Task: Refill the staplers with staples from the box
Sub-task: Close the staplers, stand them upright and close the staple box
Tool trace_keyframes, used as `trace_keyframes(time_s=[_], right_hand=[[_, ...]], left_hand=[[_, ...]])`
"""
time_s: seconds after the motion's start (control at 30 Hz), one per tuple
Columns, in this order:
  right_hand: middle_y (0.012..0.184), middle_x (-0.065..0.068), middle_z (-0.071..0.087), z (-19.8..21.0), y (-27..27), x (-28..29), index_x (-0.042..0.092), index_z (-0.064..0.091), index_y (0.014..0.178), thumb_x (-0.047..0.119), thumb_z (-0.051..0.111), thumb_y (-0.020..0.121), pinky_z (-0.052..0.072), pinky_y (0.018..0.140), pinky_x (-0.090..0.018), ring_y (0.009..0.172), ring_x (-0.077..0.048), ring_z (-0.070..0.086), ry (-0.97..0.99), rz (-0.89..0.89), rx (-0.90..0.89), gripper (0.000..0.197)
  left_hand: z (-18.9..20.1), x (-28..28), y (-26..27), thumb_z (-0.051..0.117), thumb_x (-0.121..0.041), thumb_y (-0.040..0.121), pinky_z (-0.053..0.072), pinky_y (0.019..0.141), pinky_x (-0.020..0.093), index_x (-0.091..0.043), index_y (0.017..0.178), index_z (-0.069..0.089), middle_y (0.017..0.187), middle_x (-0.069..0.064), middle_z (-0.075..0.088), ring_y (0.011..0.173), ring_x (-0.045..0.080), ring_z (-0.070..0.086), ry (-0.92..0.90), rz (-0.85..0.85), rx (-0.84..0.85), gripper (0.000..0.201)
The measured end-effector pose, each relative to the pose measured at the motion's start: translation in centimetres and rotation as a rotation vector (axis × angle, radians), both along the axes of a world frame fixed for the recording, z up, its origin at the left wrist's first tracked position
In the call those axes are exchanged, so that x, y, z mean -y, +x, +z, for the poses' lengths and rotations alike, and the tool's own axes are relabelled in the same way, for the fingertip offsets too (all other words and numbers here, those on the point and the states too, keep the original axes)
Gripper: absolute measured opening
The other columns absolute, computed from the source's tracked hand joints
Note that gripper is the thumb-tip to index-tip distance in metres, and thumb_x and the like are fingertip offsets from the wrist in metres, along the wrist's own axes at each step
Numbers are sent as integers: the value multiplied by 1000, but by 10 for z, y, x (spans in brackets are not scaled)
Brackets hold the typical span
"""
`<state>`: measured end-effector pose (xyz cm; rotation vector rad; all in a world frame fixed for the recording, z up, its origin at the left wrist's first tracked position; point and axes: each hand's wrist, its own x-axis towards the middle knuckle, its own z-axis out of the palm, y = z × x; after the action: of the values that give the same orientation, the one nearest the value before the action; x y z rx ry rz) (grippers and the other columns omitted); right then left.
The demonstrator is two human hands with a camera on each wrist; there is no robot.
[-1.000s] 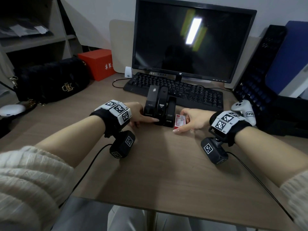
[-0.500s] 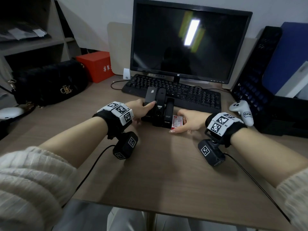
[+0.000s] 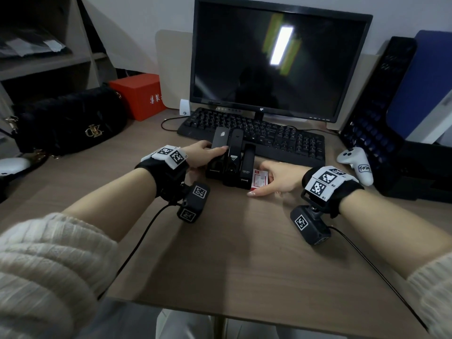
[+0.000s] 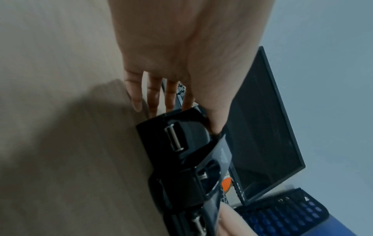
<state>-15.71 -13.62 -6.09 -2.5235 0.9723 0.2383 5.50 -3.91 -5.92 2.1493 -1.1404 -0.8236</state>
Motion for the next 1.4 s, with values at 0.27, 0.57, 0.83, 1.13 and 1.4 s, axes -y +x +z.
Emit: trace_keyframes(time_s=[0.27, 0.57, 0.83, 1.13, 1.4], right_hand=[[87, 11, 58, -1, 2, 5, 18, 47, 110, 65, 74, 68, 44, 55, -21, 62, -6, 58, -27, 17, -22, 68], [117, 5, 63, -6, 3, 14, 22, 48, 124, 83, 70, 44, 53, 93, -47, 105, -27, 66, 43, 21, 12, 103], [123, 8, 60, -7, 2, 15, 23, 45, 131, 91, 64, 38, 51, 96, -40, 106, -20, 65, 19, 28, -15, 117], [133, 7, 52, -3, 1, 9, 18, 42, 138, 70, 71, 66, 45, 97, -27, 111, -13, 56, -3, 32, -15, 93], [151, 1, 41, -1, 2, 3, 18, 19, 151, 87, 62, 52, 51, 93, -31, 111, -15, 62, -27, 32, -83, 128]], left_hand=[[1, 19, 0, 56, -59, 88, 48, 98, 37, -6, 144, 35, 135, 11, 53, 117, 26, 55, -94, 89, -49, 80], [-7, 36, -3, 58, -40, 92, 50, 96, 36, -9, 126, 53, 108, 8, 65, 99, 24, 64, -202, 126, -277, 46], [-1, 29, -5, 57, -39, 93, 46, 74, 24, -17, 124, 50, 94, -1, 60, 84, 15, 59, -189, 112, -222, 38], [-4, 24, -5, 62, -42, 86, 53, 90, 36, -12, 116, 62, 95, 4, 68, 87, 22, 65, -197, 108, -235, 43], [2, 18, -8, 60, -44, 90, 43, 103, 32, -8, 142, 43, 134, 6, 56, 122, 24, 54, -226, 85, 9, 66]])
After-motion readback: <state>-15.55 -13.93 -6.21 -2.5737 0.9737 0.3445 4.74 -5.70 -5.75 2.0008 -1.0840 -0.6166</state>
